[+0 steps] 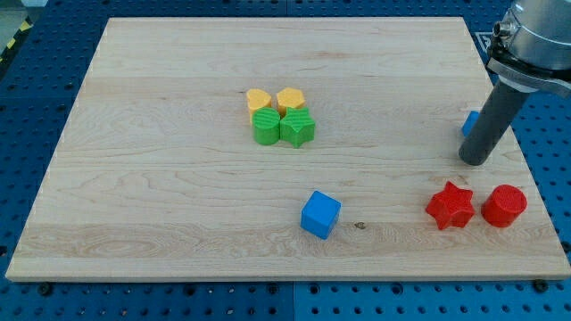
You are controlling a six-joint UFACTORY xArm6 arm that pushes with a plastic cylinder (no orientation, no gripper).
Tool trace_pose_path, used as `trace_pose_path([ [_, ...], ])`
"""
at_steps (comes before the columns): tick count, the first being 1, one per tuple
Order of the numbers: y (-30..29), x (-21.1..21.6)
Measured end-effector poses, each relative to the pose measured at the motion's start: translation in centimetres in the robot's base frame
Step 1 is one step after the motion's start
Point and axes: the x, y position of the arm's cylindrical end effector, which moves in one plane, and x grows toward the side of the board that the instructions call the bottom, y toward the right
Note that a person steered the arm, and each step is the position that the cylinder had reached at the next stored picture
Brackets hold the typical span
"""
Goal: Move your hand to the left of the blue cube
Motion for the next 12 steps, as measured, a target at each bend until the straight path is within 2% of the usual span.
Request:
trace_pose_path([
  [3,0.8,-0.9],
  [4,-1.9,-0.7],
  [5,-7.6,-0.8],
  [6,-10.4,0.6],
  [9,-11.9,0.6],
  [11,-18.1,1.0],
  [12,-21.5,2.6],
])
